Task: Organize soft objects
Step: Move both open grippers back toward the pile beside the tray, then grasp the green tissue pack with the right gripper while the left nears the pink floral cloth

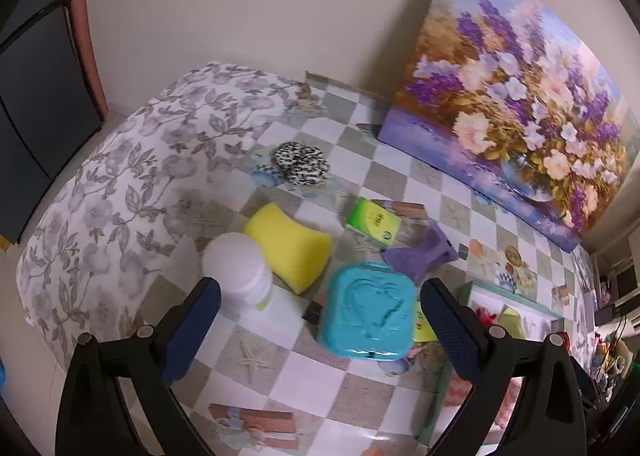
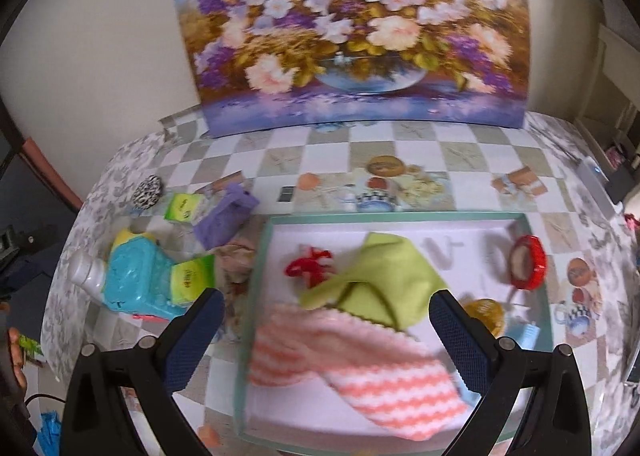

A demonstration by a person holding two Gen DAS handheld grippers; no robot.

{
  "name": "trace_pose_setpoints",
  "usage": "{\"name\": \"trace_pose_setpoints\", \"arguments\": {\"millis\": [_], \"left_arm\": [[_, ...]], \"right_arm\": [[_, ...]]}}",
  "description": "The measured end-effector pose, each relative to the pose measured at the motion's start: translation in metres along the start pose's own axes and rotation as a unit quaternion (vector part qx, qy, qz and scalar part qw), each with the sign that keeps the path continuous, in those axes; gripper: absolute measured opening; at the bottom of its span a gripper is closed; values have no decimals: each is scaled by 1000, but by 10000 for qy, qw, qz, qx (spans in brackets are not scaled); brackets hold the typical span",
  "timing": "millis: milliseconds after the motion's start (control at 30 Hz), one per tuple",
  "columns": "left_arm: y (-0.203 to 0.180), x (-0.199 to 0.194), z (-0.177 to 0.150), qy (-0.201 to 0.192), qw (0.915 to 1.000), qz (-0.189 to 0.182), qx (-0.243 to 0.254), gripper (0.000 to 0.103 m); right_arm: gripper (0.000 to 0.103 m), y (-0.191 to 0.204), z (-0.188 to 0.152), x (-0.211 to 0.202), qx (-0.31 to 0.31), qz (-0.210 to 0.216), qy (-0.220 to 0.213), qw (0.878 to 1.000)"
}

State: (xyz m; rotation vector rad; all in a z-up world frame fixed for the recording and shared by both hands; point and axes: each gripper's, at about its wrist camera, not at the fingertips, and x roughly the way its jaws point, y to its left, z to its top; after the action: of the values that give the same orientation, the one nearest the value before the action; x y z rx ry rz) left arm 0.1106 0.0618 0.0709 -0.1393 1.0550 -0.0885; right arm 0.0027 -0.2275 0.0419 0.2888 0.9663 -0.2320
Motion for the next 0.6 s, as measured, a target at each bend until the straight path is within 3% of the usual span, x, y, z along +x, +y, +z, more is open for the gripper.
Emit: {"name": "trace_pose_setpoints", "arguments": {"millis": [267,600], "left_arm": [[21,13,1,194,9997,-65,-159,100],[35,29,21,407,9990,-96,-181,100]], "right_arm": [[103,52,2,20,-386,504,274,9976],[103,77,12,38,-569,530,473,9958]]}}
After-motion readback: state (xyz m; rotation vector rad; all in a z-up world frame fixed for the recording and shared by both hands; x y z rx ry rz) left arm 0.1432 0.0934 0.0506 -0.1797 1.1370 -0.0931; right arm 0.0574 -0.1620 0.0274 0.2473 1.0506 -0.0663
